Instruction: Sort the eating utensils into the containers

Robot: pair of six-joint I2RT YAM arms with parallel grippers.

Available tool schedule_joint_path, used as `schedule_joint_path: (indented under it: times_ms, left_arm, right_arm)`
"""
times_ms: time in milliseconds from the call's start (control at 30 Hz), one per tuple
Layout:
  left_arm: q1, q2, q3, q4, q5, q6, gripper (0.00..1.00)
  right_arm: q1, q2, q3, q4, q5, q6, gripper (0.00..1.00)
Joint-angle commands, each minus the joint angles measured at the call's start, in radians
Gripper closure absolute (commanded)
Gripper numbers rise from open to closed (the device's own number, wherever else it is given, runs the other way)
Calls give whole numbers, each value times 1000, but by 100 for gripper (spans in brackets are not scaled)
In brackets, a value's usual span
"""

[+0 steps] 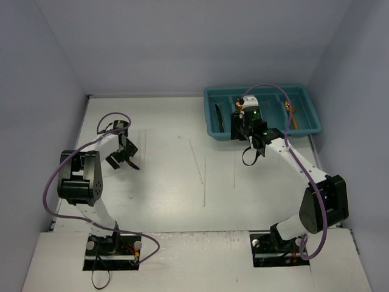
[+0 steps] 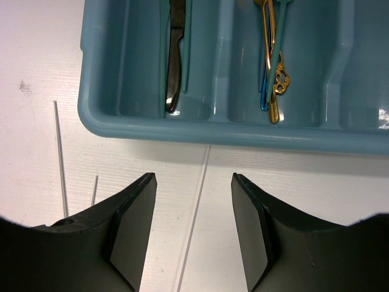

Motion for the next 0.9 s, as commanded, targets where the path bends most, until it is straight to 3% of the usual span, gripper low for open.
schedule_joint_path:
  times_ms: [0,200,400,567,867]
  left_arm:
    - [9,3,24,29,10,-34,31]
    - [8,23,13,28,6,-59,44]
    - [8,67,14,24,17,-87,67]
    - [8,118,39,25,27,-83,97]
    - [-26,127,153,35,59,-26,100]
  right_arm:
    - [-7,-44,4,52,16,3,51]
    - [-7,-47,3,52,20,4,51]
    - [-6,-58,1,52,35,1,51]
    - [-6,-61,-4,52,40,-2,51]
    - [-6,-59,-7,52,49,-4,51]
